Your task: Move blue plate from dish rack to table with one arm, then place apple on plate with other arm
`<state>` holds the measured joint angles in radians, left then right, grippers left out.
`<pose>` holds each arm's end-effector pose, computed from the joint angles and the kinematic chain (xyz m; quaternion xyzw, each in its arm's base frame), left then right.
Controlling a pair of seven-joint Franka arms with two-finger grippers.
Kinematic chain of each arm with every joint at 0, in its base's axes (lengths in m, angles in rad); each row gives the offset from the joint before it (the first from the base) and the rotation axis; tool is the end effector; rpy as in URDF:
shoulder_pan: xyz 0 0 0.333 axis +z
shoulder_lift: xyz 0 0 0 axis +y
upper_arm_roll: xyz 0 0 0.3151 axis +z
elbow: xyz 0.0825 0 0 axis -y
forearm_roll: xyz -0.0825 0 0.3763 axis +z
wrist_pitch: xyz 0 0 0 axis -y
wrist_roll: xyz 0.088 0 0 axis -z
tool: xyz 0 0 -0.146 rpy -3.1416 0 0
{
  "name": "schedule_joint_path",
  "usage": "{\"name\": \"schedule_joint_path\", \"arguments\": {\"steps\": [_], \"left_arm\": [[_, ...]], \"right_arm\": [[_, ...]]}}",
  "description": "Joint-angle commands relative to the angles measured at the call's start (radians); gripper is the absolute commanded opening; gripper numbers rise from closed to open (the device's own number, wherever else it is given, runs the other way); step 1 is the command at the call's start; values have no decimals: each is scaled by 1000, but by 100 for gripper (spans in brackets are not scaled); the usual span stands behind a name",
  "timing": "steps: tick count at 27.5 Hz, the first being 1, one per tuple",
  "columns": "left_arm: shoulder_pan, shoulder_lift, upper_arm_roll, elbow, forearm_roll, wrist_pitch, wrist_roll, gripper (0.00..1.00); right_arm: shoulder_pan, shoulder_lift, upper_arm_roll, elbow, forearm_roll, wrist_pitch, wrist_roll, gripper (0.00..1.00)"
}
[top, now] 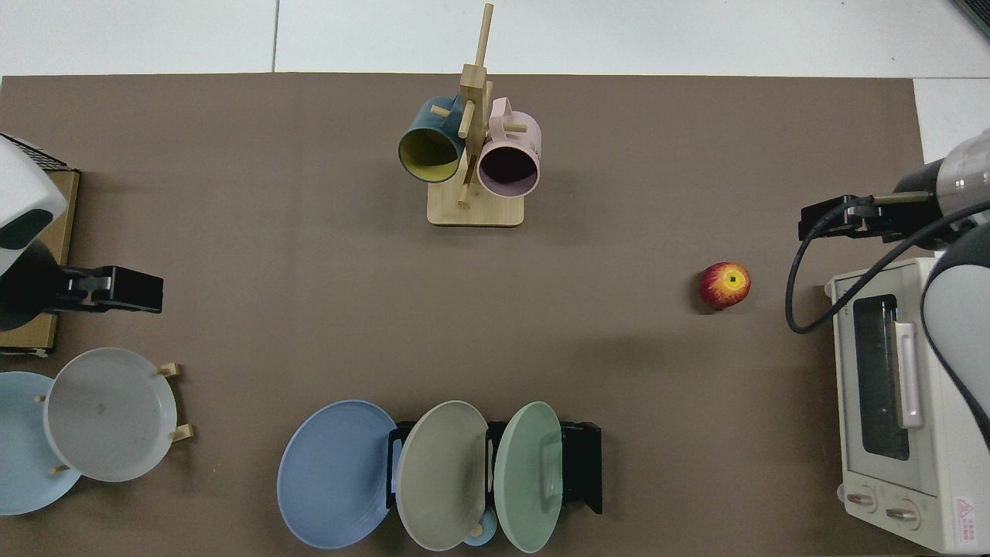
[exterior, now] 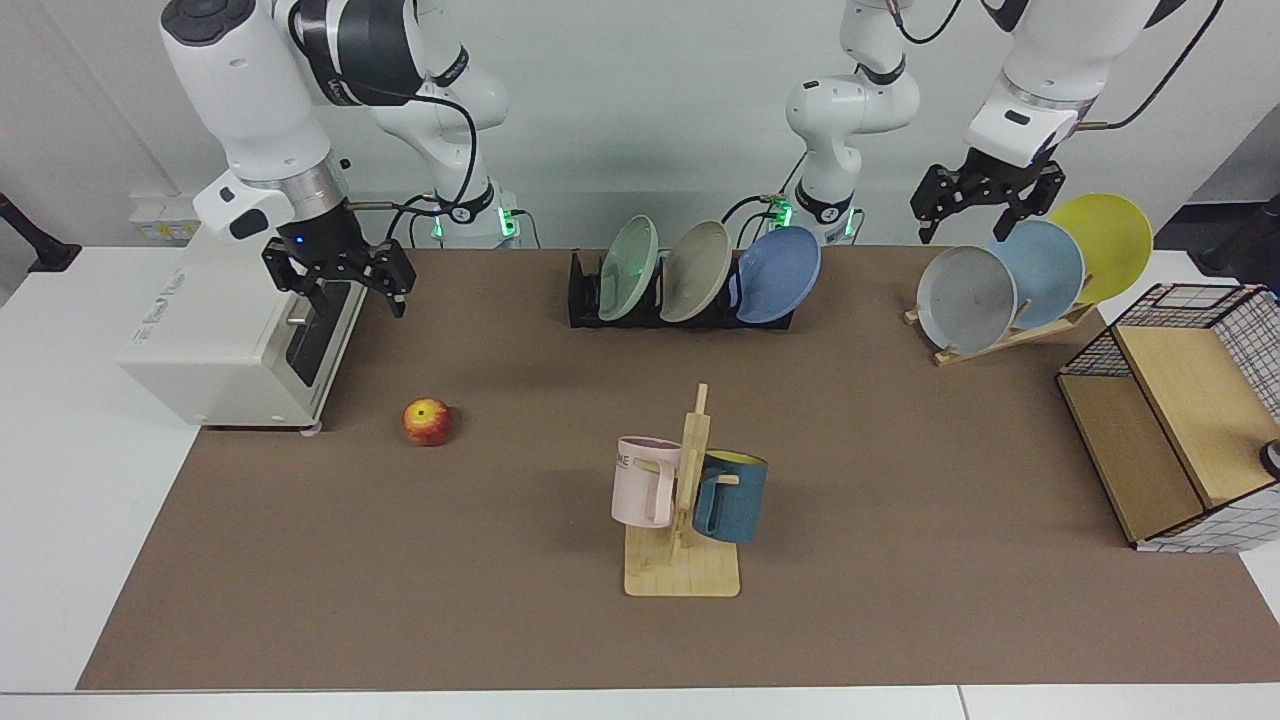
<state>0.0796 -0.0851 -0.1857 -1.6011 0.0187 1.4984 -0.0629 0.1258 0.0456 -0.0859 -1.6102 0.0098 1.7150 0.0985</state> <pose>0.5095 -0.0554 0.6087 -0.9996 0.0206 0.0080 0.0179 0.5746 0.0251 0.5538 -0.9991 0.0297 -0.0294 0.0050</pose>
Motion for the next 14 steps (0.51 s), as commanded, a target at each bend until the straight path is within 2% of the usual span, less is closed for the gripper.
{"name": "schedule_joint_path", "arguments": {"steps": [1,14], "left_arm": [[-4,-15,-5,4,-13,-21,0,100],[-11,-34,-5,-19,-16,-23,9,100]], "right_arm": [[-2,-24,3,-31,-5,12,29,100],[-2,-18,3,-25,-14,8,44,99]]}}
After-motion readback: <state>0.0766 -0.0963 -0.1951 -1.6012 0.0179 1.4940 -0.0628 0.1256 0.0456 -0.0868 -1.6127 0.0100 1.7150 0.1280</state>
